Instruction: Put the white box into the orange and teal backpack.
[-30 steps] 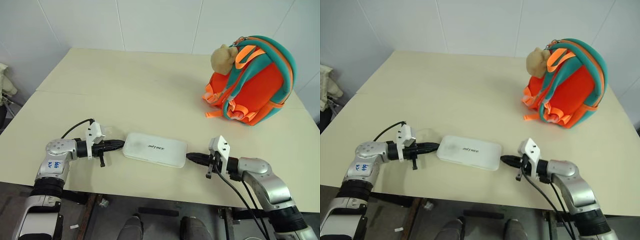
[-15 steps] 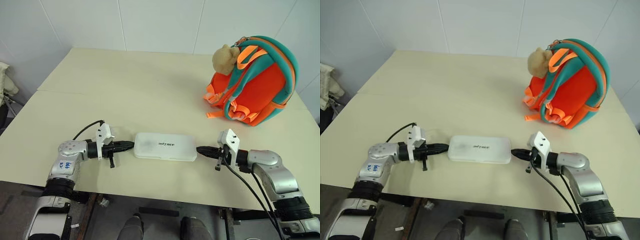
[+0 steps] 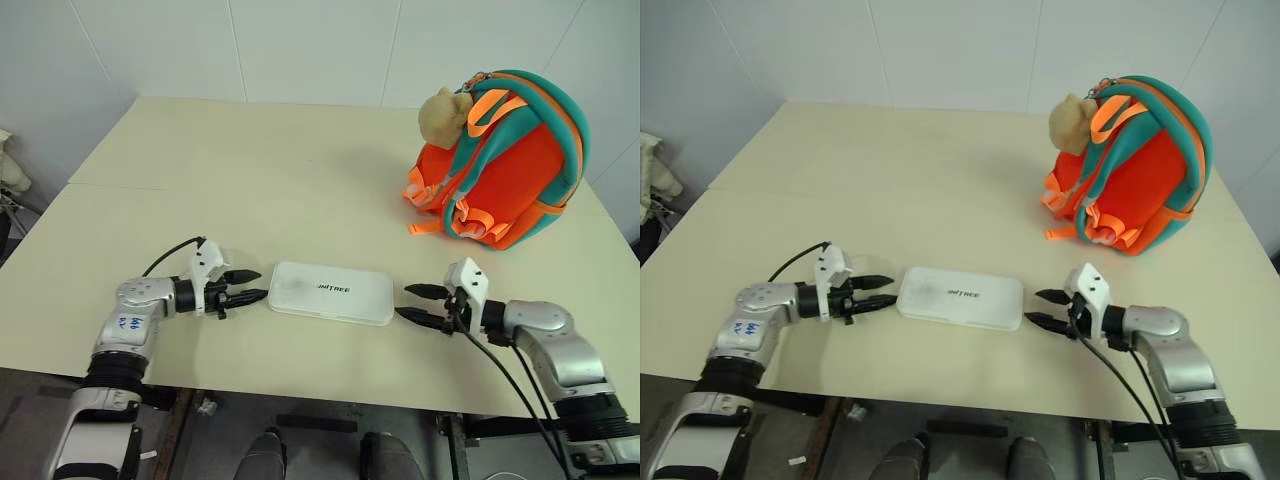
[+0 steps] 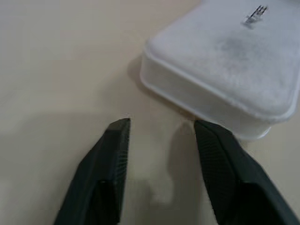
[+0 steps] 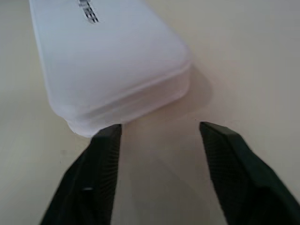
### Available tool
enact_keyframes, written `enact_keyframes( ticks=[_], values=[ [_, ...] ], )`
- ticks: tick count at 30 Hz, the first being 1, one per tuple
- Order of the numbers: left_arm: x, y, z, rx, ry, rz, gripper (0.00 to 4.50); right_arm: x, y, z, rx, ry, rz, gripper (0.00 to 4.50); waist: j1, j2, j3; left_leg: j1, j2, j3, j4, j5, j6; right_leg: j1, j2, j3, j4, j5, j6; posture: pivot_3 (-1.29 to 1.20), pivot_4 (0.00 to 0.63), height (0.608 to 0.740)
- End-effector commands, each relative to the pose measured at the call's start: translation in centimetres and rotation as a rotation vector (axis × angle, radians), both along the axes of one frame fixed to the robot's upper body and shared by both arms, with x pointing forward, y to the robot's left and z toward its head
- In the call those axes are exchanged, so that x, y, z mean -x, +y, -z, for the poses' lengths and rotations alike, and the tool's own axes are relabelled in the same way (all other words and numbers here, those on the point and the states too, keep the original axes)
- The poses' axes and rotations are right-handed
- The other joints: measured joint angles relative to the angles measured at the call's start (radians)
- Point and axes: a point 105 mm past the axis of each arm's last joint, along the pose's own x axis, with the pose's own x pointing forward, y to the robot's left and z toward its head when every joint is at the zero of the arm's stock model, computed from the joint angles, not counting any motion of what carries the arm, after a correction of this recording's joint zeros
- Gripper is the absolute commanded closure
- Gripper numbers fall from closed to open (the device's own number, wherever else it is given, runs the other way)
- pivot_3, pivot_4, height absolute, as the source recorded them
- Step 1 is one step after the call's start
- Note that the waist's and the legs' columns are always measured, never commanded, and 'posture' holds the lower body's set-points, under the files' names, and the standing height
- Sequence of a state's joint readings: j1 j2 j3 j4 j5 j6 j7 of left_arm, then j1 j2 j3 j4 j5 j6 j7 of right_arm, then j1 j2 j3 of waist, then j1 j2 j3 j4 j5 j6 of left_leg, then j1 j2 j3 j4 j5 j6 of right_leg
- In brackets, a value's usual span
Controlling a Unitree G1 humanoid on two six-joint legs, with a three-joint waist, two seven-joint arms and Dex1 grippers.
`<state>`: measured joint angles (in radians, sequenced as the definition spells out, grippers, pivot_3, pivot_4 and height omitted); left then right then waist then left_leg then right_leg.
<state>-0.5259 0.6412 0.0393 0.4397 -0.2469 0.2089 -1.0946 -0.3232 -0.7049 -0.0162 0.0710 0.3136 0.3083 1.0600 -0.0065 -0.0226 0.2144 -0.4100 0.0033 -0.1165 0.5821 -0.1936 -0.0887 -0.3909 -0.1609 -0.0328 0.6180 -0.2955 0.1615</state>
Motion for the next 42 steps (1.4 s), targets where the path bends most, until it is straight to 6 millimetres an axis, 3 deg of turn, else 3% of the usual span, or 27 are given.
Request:
enact_keyframes(
  ticks=[1, 2, 4, 11, 16, 25, 27, 38, 42],
  values=[
    [-0.1, 2.0, -1.4, 0.142, 0.135, -0.108, 0.9, 0.5, -0.4, -2.1, -0.008, -0.014, -0.045, 0.5, 0.001, 0.0, 0.0, 0.0, 0.0, 0.0, -0.001, 0.0, 0.0, 0.0, 0.0, 0.0, 0.0, 0.0, 0.0, 0.0, 0.15, 0.74],
    [0.0, 1.9, -1.8, 0.197, 0.188, -0.107, 0.54, 0.7, -0.2, -2.4, -0.01, 0.002, -0.065, 0.13, 0.001, 0.0, 0.0, 0.001, 0.0, 0.0, -0.001, 0.0, 0.0, 0.0, 0.0, 0.0, 0.0, 0.0, 0.0, 0.0, 0.15, 0.74],
    [0.1, 1.8, -2.2, 0.229, 0.253, -0.099, 0.04, 1.1, 0.2, -2.6, -0.008, 0.043, -0.092, 0.0, 0.002, 0.0, 0.0, 0.001, 0.0, 0.0, 0.0, 0.0, 0.0, 0.001, 0.0, 0.0, 0.0, 0.0, 0.0, 0.0, 0.15, 0.74],
    [-0.1, -0.9, -2.8, 0.374, 0.5, -0.025, 0.04, 1.7, 1.2, -1.7, 0.079, 0.126, -0.16, 0.0, 0.005, 0.0, 0.0, -0.001, 0.0, 0.0, 0.001, 0.0, 0.0, 0.0, 0.0, 0.0, 0.0, 0.0, 0.0, 0.0, 0.15, 0.74],
    [-0.8, -3.1, -1.9, 0.341, 0.587, 0.007, 0.04, 1.5, 2.0, -0.9, 0.088, 0.139, -0.174, 0.0, 0.004, 0.0, 0.0, -0.001, 0.0, 0.0, 0.001, 0.0, 0.0, 0.0, 0.0, 0.0, 0.0, 0.0, 0.0, 0.0, 0.15, 0.74],
    [-0.1, -5.0, -2.6, 0.386, 0.791, 0.089, 0.04, 1.3, 3.5, -0.8, 0.063, 0.126, -0.202, 0.0, 0.002, 0.0, 0.0, -0.001, 0.0, 0.0, 0.001, 0.0, 0.0, 0.0, 0.0, 0.0, 0.0, 0.0, 0.001, 0.0, 0.15, 0.74],
    [0.1, -5.6, -2.9, 0.413, 0.841, 0.112, 0.04, 1.4, 4.7, -0.9, 0.035, 0.119, -0.22, 0.0, 0.002, 0.0, 0.0, -0.001, 0.0, 0.0, 0.001, 0.0, 0.0, 0.0, 0.0, 0.0, 0.0, 0.0, 0.001, 0.0, 0.15, 0.74],
    [0.4, -6.6, -3.3, 0.503, 0.936, 0.12, 0.04, 1.4, 7.5, -1.1, -0.052, 0.066, -0.222, 0.0, 0.001, 0.0, 0.0, -0.002, 0.0, 0.0, 0.002, 0.0, 0.0, -0.001, 0.0, 0.001, 0.001, -0.001, 0.001, 0.0, 0.15, 0.74],
    [0.6, -6.4, -2.9, 0.517, 0.962, 0.111, 0.04, 1.2, 6.6, -0.5, -0.018, 0.059, -0.192, 0.0, 0.002, 0.0, 0.0, -0.002, 0.0, 0.0, 0.002, 0.0, 0.0, -0.001, 0.0, 0.001, 0.001, -0.001, 0.001, 0.0, 0.15, 0.74]
  ],
)
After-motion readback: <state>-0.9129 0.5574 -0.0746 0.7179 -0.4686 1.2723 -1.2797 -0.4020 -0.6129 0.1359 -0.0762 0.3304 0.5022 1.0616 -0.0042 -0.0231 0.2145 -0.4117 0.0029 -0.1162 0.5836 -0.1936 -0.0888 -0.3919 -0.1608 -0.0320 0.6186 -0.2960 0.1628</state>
